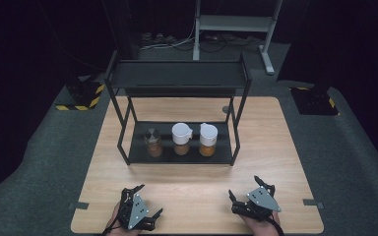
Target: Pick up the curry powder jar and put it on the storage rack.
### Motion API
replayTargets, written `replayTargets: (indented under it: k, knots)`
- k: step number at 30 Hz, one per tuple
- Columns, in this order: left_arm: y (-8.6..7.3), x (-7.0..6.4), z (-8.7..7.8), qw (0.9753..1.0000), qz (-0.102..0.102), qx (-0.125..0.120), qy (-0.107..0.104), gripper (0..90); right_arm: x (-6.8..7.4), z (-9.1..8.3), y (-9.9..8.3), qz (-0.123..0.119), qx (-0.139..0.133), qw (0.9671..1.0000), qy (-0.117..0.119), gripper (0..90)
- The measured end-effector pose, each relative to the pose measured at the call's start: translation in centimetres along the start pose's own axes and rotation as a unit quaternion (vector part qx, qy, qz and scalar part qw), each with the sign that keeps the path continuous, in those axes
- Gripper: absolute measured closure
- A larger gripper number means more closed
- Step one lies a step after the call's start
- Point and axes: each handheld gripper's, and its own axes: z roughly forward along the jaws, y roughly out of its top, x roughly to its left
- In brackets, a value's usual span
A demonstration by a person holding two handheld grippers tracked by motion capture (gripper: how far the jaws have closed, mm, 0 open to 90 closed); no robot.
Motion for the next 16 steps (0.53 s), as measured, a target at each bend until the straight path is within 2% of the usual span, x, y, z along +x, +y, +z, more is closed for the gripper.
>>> replayTargets:
  k: [1, 4, 8, 13, 16]
  knots:
    - [0.0, 0.0, 0.0, 1.0, 0.0, 0.0, 0.0, 1.3, 0.0, 0.0, -0.1, -0.006, 0.009, 0.9999, 0.0, 0.0]
    - [0.0, 0.0, 0.0, 1.0, 0.0, 0.0, 0.0, 1.3, 0.2, -0.2, -0.2, -0.016, 0.008, 0.9998, -0.003, 0.0]
    - [0.0, -0.1, 0.0, 1.0, 0.003, -0.001, 0.0, 1.4, 0.2, -0.2, 0.3, -0.031, 0.028, 0.9991, -0.001, 0.0]
    - [0.0, -0.1, 0.0, 1.0, 0.006, 0.001, 0.0, 1.3, 0.1, 0.1, 0.8, -0.028, 0.045, 0.9986, -0.002, 0.0]
    - [0.1, -0.1, 0.0, 1.0, 0.004, 0.002, 0.001, 1.3, 0.0, 0.1, 0.9, -0.026, 0.046, 0.9986, 0.0, 0.0]
